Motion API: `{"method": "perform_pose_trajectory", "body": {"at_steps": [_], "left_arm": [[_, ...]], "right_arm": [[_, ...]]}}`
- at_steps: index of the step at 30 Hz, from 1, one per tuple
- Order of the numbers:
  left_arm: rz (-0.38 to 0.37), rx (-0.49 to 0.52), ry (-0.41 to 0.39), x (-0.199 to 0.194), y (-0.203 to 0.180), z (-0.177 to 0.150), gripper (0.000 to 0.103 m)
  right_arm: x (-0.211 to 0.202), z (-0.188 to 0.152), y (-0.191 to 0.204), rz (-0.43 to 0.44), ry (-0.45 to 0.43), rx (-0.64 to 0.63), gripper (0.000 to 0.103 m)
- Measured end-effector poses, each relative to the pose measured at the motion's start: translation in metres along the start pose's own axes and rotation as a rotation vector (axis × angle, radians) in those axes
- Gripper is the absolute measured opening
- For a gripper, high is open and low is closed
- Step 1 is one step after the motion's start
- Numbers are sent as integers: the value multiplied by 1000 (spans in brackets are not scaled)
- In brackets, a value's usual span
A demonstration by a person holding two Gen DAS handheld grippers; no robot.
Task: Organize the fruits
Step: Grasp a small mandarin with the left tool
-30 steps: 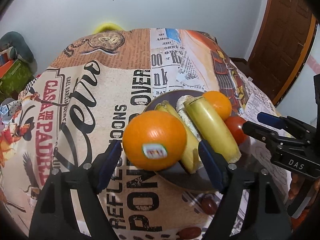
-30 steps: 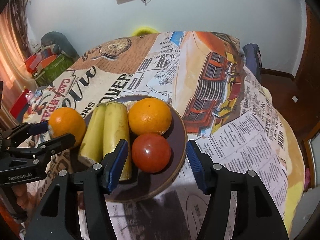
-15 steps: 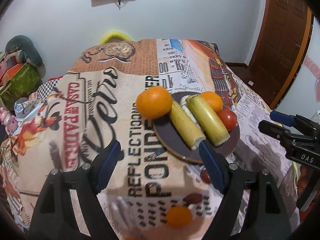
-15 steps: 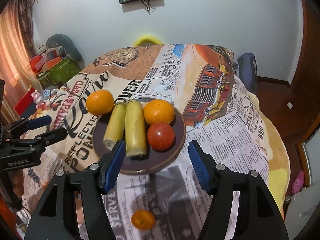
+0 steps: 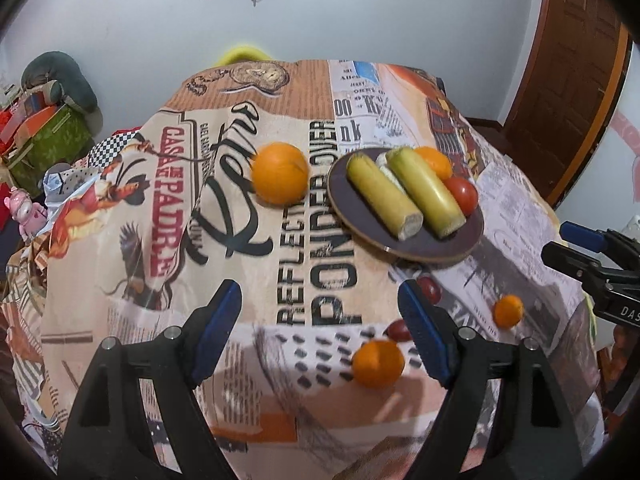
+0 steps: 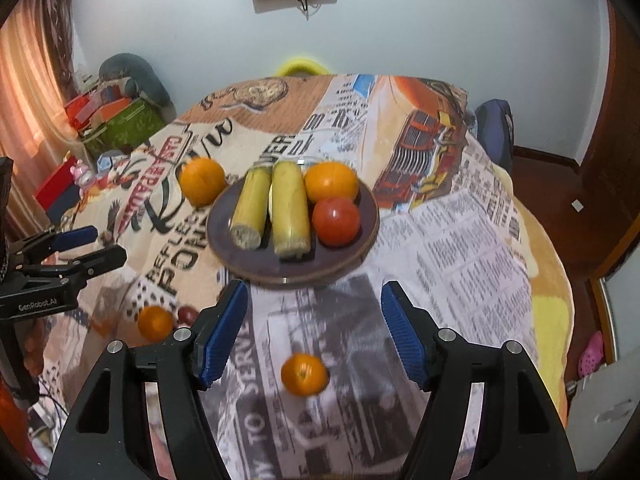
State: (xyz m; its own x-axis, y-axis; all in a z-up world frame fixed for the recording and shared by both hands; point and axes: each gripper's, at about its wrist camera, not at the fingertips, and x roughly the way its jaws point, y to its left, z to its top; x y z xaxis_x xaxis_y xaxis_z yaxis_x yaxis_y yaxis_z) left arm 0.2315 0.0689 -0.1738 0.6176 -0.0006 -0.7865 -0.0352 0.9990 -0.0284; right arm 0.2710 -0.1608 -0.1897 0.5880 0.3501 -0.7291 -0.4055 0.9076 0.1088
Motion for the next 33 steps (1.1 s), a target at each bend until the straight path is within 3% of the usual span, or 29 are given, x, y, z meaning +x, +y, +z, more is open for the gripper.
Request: {"method": "perform_pose_trajectory", "body": {"at_steps": [5,10,16,21,24,26,28,31,33], "left_arm": [[16,-16,3,4,12,-1,81],[49,-49,-17,17,32,21,81],[53,-113,10,64,55,61,81],[68,-102,33,107,55,85,81],[106,-71,43,133,52,97,81],[170,-53,45,150,51,103,81],[172,-48,43,159,52,105,81],[155,-52,46,168,51,107,70],[166,-40,32,168,48,107,69]], "right_arm": [[4,-4,7,-6,20,-25,66],[11,-2,5,-2,7,-11,71],[32,1,-15,-9,24,24,71],[49,6,-36,-16,31,56,71],[56,10,-44,-30,30,53,71],[60,11,-49,-35,28,53,71],[63,12,-53,-30,26,54,71],[68,10,-57,-31,31,61,71],[69,7,-60,-24,34,74,71]]}}
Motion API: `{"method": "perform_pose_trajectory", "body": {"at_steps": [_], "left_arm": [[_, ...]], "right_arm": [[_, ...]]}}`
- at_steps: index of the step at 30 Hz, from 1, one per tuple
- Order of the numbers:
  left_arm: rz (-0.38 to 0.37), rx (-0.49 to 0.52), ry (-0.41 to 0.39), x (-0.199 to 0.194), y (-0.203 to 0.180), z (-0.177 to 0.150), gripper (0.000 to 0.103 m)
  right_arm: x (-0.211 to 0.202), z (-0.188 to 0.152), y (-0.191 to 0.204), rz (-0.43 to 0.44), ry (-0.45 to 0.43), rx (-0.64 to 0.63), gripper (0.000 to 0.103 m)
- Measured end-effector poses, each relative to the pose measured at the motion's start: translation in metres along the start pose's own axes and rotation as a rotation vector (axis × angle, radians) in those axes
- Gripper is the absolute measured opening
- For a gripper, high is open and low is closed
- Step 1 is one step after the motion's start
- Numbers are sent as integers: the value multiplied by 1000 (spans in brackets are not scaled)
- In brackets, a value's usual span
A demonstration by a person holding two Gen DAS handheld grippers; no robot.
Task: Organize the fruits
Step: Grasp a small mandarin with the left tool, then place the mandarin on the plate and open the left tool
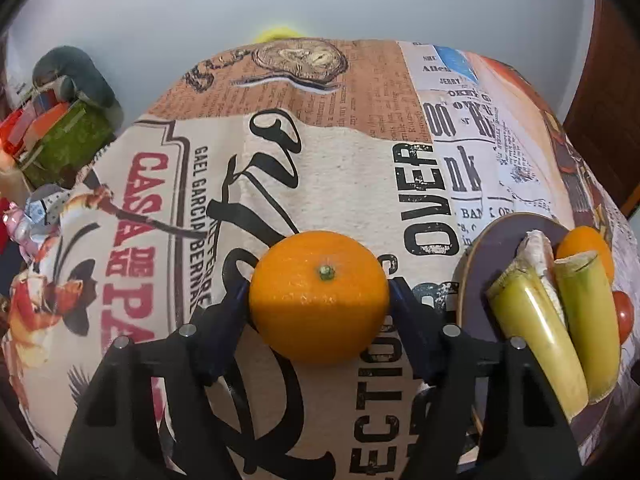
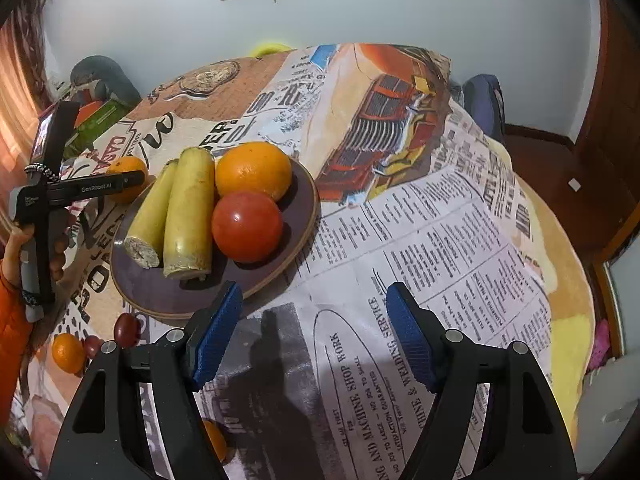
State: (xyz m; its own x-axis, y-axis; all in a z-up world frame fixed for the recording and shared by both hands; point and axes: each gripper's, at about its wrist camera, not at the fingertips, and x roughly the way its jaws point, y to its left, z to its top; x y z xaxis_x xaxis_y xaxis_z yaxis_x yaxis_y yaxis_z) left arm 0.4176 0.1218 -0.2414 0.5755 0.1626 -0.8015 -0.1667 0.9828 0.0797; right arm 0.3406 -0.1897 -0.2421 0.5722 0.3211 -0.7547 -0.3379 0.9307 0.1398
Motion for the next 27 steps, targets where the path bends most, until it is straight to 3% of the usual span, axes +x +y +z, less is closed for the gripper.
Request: {"method": "perform_pose_trajectory", "body": {"at_steps": [4,8,17,21,27], "left_arm": [[-7,4,11,-9,-2,-2,68],[-94,2,3,-35,-10,-8,68],[-273,67,-47,-85,-67,-16,68],[-258,85,-69,-84,-83,-23,68],[-261,35,-81,-82,-69,-29,69]], "right_arm": [[-1,-1,-3,9,1,18,71],[-9,-1,-1,10,-14,14,71],[-18,0,7,22,-36,-6,71],[-17,-1,7,29,-33,-7,71],[-13,-3,6,39,-31,-1,71]]}}
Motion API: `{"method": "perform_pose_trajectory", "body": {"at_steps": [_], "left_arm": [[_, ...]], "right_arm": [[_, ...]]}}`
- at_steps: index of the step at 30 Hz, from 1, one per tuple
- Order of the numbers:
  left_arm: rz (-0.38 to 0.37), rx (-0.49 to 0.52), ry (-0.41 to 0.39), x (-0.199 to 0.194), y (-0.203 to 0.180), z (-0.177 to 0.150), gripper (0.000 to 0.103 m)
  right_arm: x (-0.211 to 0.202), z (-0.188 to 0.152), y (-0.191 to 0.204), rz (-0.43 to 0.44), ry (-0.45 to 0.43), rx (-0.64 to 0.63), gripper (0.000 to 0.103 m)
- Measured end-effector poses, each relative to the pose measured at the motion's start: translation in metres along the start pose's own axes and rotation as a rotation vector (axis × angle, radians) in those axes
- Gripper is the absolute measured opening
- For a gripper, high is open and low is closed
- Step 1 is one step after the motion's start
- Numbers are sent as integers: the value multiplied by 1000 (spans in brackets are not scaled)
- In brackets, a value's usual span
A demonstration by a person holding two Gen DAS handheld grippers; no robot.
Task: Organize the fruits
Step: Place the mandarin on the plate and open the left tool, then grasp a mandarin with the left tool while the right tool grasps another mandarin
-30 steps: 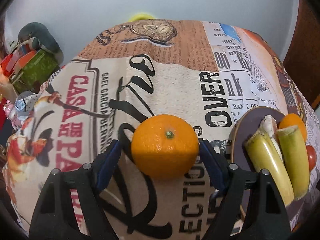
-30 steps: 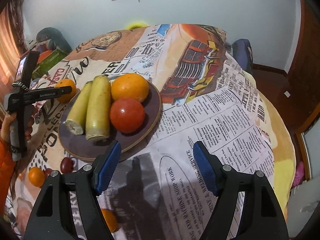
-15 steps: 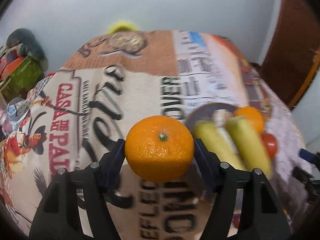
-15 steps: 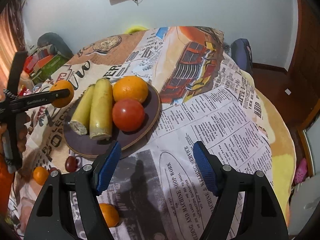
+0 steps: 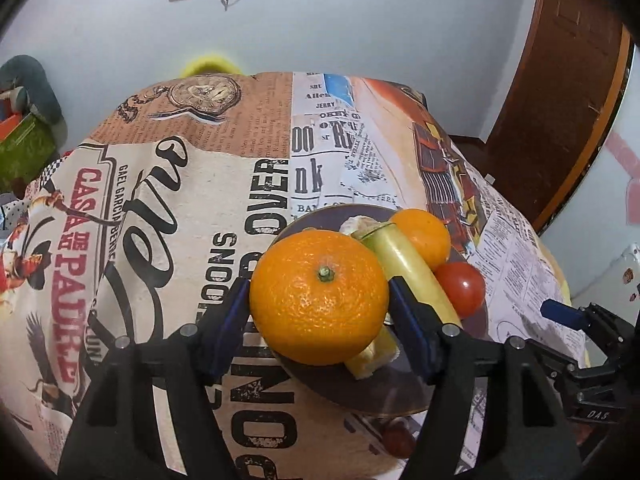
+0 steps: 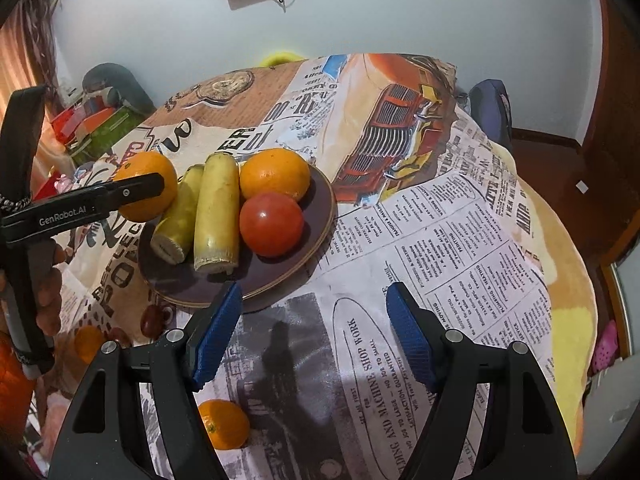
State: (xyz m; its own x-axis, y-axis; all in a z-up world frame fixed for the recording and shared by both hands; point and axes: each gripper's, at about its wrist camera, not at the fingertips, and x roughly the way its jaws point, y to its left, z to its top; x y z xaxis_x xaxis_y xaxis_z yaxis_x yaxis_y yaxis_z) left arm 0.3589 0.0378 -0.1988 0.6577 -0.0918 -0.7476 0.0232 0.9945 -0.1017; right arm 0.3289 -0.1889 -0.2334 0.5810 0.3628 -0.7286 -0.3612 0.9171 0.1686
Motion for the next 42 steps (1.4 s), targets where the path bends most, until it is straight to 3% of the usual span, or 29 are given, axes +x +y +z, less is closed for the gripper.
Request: {"method": "perform_pose_trajectory", "body": {"at_steps": [6,10,19,27,35,42], "left_arm": [[51,1,31,14,1,-7,69],[-80,-108,84,26,11,-9,69],[-39,-70,128,24,8,-4,71],[16,47,87,-20,-3,-16,71],[46,63,71,-68,2,-40,74],[41,47,114,-83,4,-76,74]], "right_arm": [[2,-1,3,19,-6,10,71],[2,-1,5,16,-6,2,71],[-1,-3,7,11,5,2,71],[-18,-7,26,2,1,-47,71],[-40,-19,46,-7,-1,-85,72],[-34,-37,51,-6,62,-76,72]]}}
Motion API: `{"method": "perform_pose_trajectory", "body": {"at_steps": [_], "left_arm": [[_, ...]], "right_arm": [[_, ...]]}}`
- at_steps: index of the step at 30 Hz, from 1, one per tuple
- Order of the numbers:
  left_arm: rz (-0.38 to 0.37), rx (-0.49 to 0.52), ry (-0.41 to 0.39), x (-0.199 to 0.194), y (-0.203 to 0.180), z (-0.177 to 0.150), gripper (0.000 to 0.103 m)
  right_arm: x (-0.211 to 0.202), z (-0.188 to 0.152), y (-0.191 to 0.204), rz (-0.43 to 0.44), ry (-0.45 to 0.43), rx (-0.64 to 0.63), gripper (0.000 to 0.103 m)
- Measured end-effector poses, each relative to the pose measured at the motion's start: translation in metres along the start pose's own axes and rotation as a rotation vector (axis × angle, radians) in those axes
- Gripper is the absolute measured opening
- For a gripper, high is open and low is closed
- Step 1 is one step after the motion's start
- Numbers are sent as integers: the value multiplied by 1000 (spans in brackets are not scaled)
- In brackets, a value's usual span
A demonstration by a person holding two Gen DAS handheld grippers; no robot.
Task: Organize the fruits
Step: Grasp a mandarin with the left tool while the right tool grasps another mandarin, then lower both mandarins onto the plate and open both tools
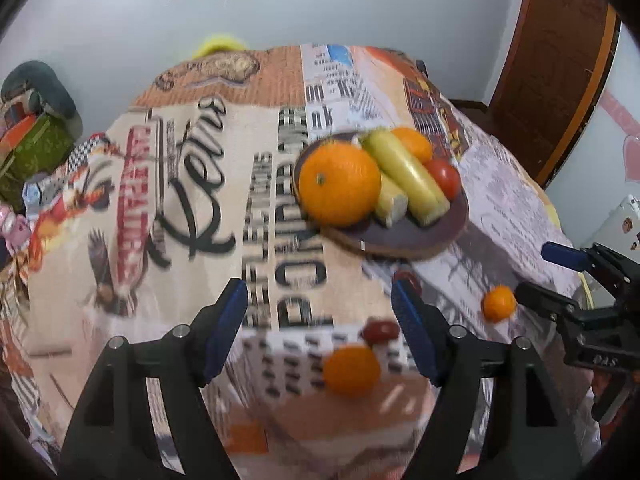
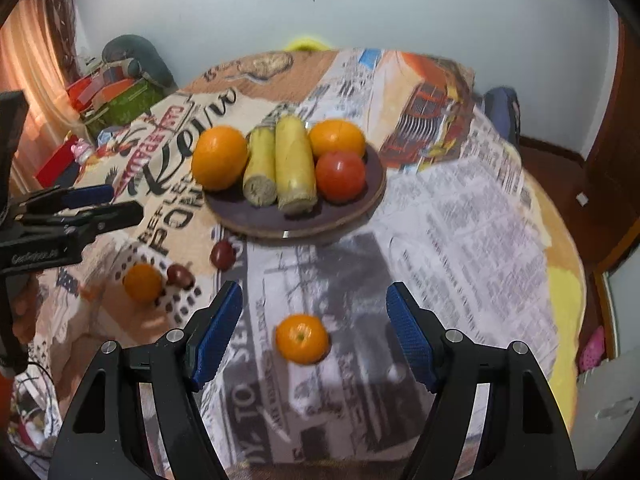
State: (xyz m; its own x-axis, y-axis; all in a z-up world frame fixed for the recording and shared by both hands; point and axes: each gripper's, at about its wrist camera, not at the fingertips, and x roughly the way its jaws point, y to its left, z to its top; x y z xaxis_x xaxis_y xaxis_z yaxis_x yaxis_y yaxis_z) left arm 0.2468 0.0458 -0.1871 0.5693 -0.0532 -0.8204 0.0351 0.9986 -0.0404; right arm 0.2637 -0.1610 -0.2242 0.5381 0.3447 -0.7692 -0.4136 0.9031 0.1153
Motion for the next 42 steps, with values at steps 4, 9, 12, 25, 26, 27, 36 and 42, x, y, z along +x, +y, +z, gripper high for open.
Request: {"method": "perform_pose_trajectory", "body": {"at_steps": [4,9,12,25,26,27,36,42], "left_arm": [[-14,3,48,7,-4,-21,74],[-20,0,77,16,-9,-38,74],[-31,-17,90,22,-8,-44,74],[-71,-19,75,17,-15,-50,37],[-69,-18,74,16,-16,-49,37],[-68,-17,71,15,-15,-48,37],[-86,-20,-13,-5,-20,-18,37],[-106,-17,-49,-5,-28,3,37]], "right_arm": [[11,-12,1,-7,47,14,72],[23,-22,1,5,85,40,71],[28,-25,-1,15,99,54,63],[22,-26,4,47,86,28,32],[22,-25,4,48,81,26,32],[20,-24,5,48,74,25,32],[-1,0,8,25,-21,-6,32],[-7,18,3,19,-73,5,32]]}}
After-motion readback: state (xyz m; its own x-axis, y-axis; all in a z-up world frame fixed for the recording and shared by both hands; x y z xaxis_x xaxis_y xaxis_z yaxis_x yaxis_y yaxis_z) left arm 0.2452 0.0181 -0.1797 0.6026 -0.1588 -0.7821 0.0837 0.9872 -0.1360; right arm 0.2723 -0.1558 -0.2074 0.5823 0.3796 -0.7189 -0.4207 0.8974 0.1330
